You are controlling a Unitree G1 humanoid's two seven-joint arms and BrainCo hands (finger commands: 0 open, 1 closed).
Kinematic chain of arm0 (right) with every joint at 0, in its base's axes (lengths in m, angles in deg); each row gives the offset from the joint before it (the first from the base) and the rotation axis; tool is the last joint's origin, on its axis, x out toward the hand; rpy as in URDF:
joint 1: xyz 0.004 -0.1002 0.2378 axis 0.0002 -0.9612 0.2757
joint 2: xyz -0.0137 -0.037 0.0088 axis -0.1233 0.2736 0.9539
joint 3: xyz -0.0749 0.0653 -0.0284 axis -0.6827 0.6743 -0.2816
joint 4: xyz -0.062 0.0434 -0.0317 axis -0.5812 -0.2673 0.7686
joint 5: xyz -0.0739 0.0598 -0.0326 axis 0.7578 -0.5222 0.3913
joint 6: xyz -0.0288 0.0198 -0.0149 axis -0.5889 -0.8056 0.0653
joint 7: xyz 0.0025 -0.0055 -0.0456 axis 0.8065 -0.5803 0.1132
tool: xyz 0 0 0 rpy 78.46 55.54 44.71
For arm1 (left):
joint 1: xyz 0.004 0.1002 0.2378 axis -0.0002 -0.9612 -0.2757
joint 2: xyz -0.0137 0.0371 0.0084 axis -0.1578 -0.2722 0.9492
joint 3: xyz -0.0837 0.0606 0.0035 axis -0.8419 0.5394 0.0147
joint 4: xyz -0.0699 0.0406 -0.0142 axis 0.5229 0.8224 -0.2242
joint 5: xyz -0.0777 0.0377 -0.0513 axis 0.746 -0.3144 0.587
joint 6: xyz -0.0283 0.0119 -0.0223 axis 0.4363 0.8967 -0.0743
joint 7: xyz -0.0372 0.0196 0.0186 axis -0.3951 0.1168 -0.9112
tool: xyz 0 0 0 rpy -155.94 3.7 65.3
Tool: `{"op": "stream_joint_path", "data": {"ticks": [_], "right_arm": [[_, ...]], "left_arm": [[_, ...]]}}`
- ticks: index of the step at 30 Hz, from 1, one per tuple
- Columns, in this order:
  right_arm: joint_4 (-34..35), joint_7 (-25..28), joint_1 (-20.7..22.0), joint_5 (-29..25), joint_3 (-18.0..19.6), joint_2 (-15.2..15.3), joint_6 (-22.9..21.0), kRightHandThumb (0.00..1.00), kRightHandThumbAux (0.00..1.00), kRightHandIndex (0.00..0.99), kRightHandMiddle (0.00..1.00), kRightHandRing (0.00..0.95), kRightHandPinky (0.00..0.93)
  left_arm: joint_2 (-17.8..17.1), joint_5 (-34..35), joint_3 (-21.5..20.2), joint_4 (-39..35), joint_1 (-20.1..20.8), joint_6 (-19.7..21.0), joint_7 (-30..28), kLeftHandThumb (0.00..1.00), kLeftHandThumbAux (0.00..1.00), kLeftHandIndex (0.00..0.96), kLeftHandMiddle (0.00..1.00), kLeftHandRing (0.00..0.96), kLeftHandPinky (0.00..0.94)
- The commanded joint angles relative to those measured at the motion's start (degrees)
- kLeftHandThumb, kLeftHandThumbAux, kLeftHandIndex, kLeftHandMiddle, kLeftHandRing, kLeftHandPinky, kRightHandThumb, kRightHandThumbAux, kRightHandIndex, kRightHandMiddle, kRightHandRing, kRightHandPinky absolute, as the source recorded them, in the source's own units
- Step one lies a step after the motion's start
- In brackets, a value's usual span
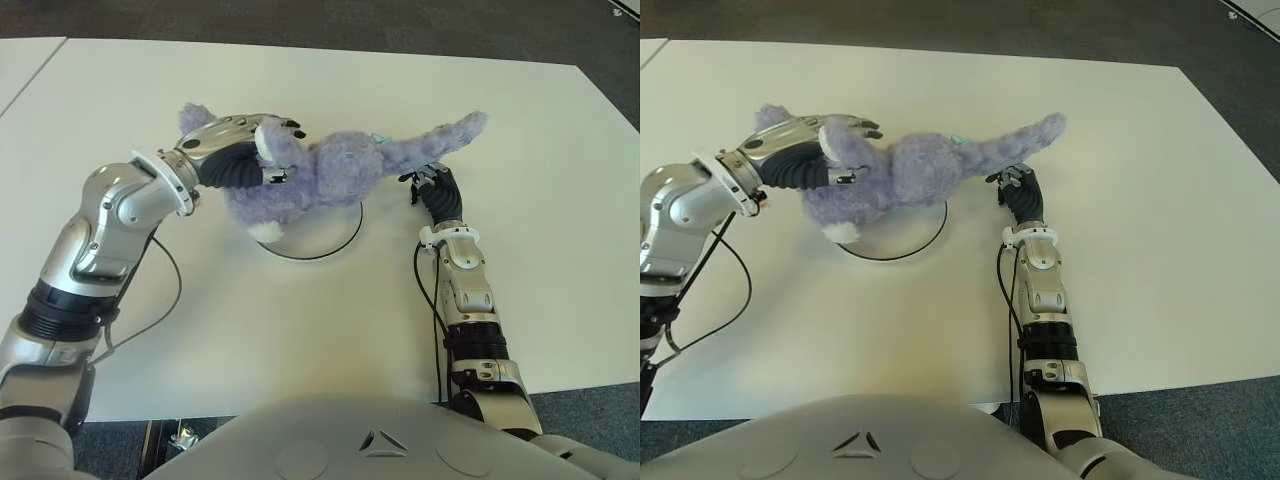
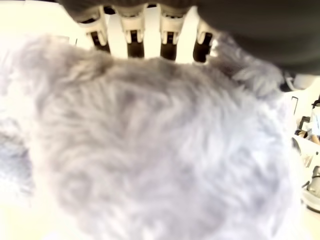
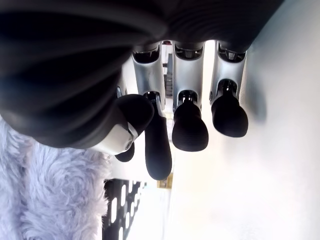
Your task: Put the doll into the plate.
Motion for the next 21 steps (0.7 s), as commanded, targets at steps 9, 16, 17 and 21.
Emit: {"op": "stream_joint_path", "data": {"ticks": [9, 16, 17, 21], "right_arm": [[-6.5, 0.6, -3.8, -0.8, 0.6, -0.9, 0.9, 0.849, 0.67, 0.429, 0.549, 0.758, 0.744], [-6.9, 0.8, -3.8, -0.8, 0.5, -0.9, 1.3, 0.848, 0.67, 0.428, 0.551, 0.755, 0.734], [-7.1, 0.8, -3.7, -0.7, 0.5, -0.8, 1.4, 0.848, 0.67, 0.428, 0.551, 0.755, 0.734], [-7.5, 1.0, -3.7, -0.7, 0.5, -0.7, 1.8, 0.848, 0.671, 0.427, 0.543, 0.752, 0.733]], "left_arm": [[-1.0, -0.4, -2.4, -2.2, -3.2, 2.0, -0.3, 0.501, 0.097, 0.0, 0.0, 0.0, 0.0], [-0.8, 0.6, -3.1, -2.7, -3.6, 2.6, -0.4, 0.493, 0.099, 0.0, 0.0, 0.0, 0.0], [-0.7, 0.9, -3.2, -2.3, -3.6, 2.3, -0.2, 0.491, 0.099, 0.0, 0.0, 0.0, 0.0], [-0.3, 1.8, -3.5, -1.3, -3.6, 1.3, 0.4, 0.471, 0.097, 0.0, 0.0, 0.0, 0.0]]}}
